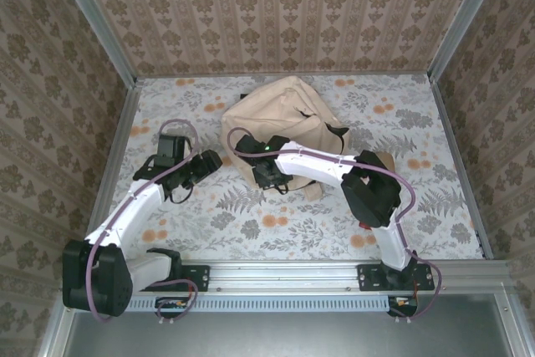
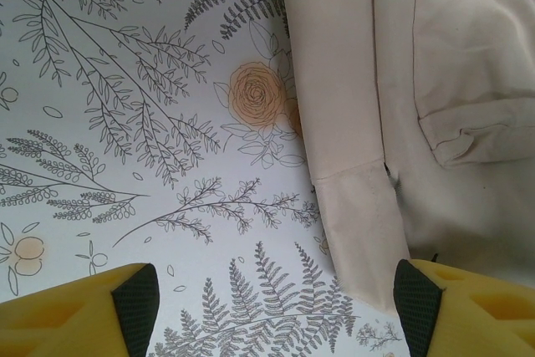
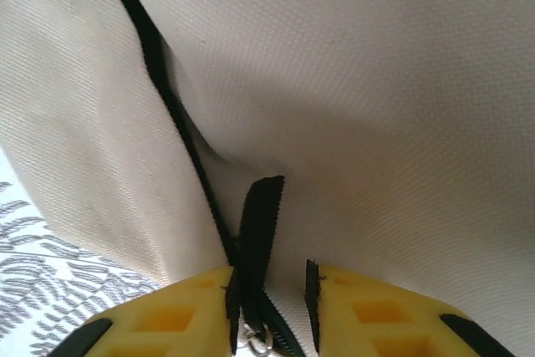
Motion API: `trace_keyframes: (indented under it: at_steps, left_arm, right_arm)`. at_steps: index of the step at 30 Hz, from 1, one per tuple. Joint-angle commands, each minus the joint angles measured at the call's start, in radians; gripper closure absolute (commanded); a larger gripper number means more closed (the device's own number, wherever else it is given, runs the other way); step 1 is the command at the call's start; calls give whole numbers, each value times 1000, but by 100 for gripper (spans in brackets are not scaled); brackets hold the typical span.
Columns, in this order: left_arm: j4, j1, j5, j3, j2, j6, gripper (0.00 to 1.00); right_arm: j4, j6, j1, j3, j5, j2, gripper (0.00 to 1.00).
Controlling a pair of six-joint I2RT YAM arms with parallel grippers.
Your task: Pack books, pencil case, and school supplies into a backpack
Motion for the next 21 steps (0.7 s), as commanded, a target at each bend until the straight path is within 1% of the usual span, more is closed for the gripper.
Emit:
trace_keyframes:
  at_steps: [1, 5, 6, 9, 12, 14, 21]
  left_arm:
    - [7, 7, 20, -8, 3, -20, 23]
    - [14, 5, 25, -10, 4, -26, 23]
    - [16, 4, 26, -11, 4, -28, 23]
    - [19, 1, 32, -10, 8, -30, 23]
    - [21, -2, 36, -6, 12, -34, 23]
    - [23, -5, 39, -5, 16, -36, 23]
    - [46, -26, 48, 1, 40, -51, 23]
  right_arm:
    - [-57, 14, -5, 32, 53, 27, 79]
    - [-56, 7, -5, 36, 53, 40, 82]
    - [-53, 6, -5, 37, 52, 44, 81]
    - [-44, 1, -7, 47, 30, 56, 70]
    - [-35, 2, -10, 53, 11, 65, 66]
    - [-27, 5, -13, 51, 3, 67, 68]
    - [-8, 9, -18, 39, 8, 40, 88]
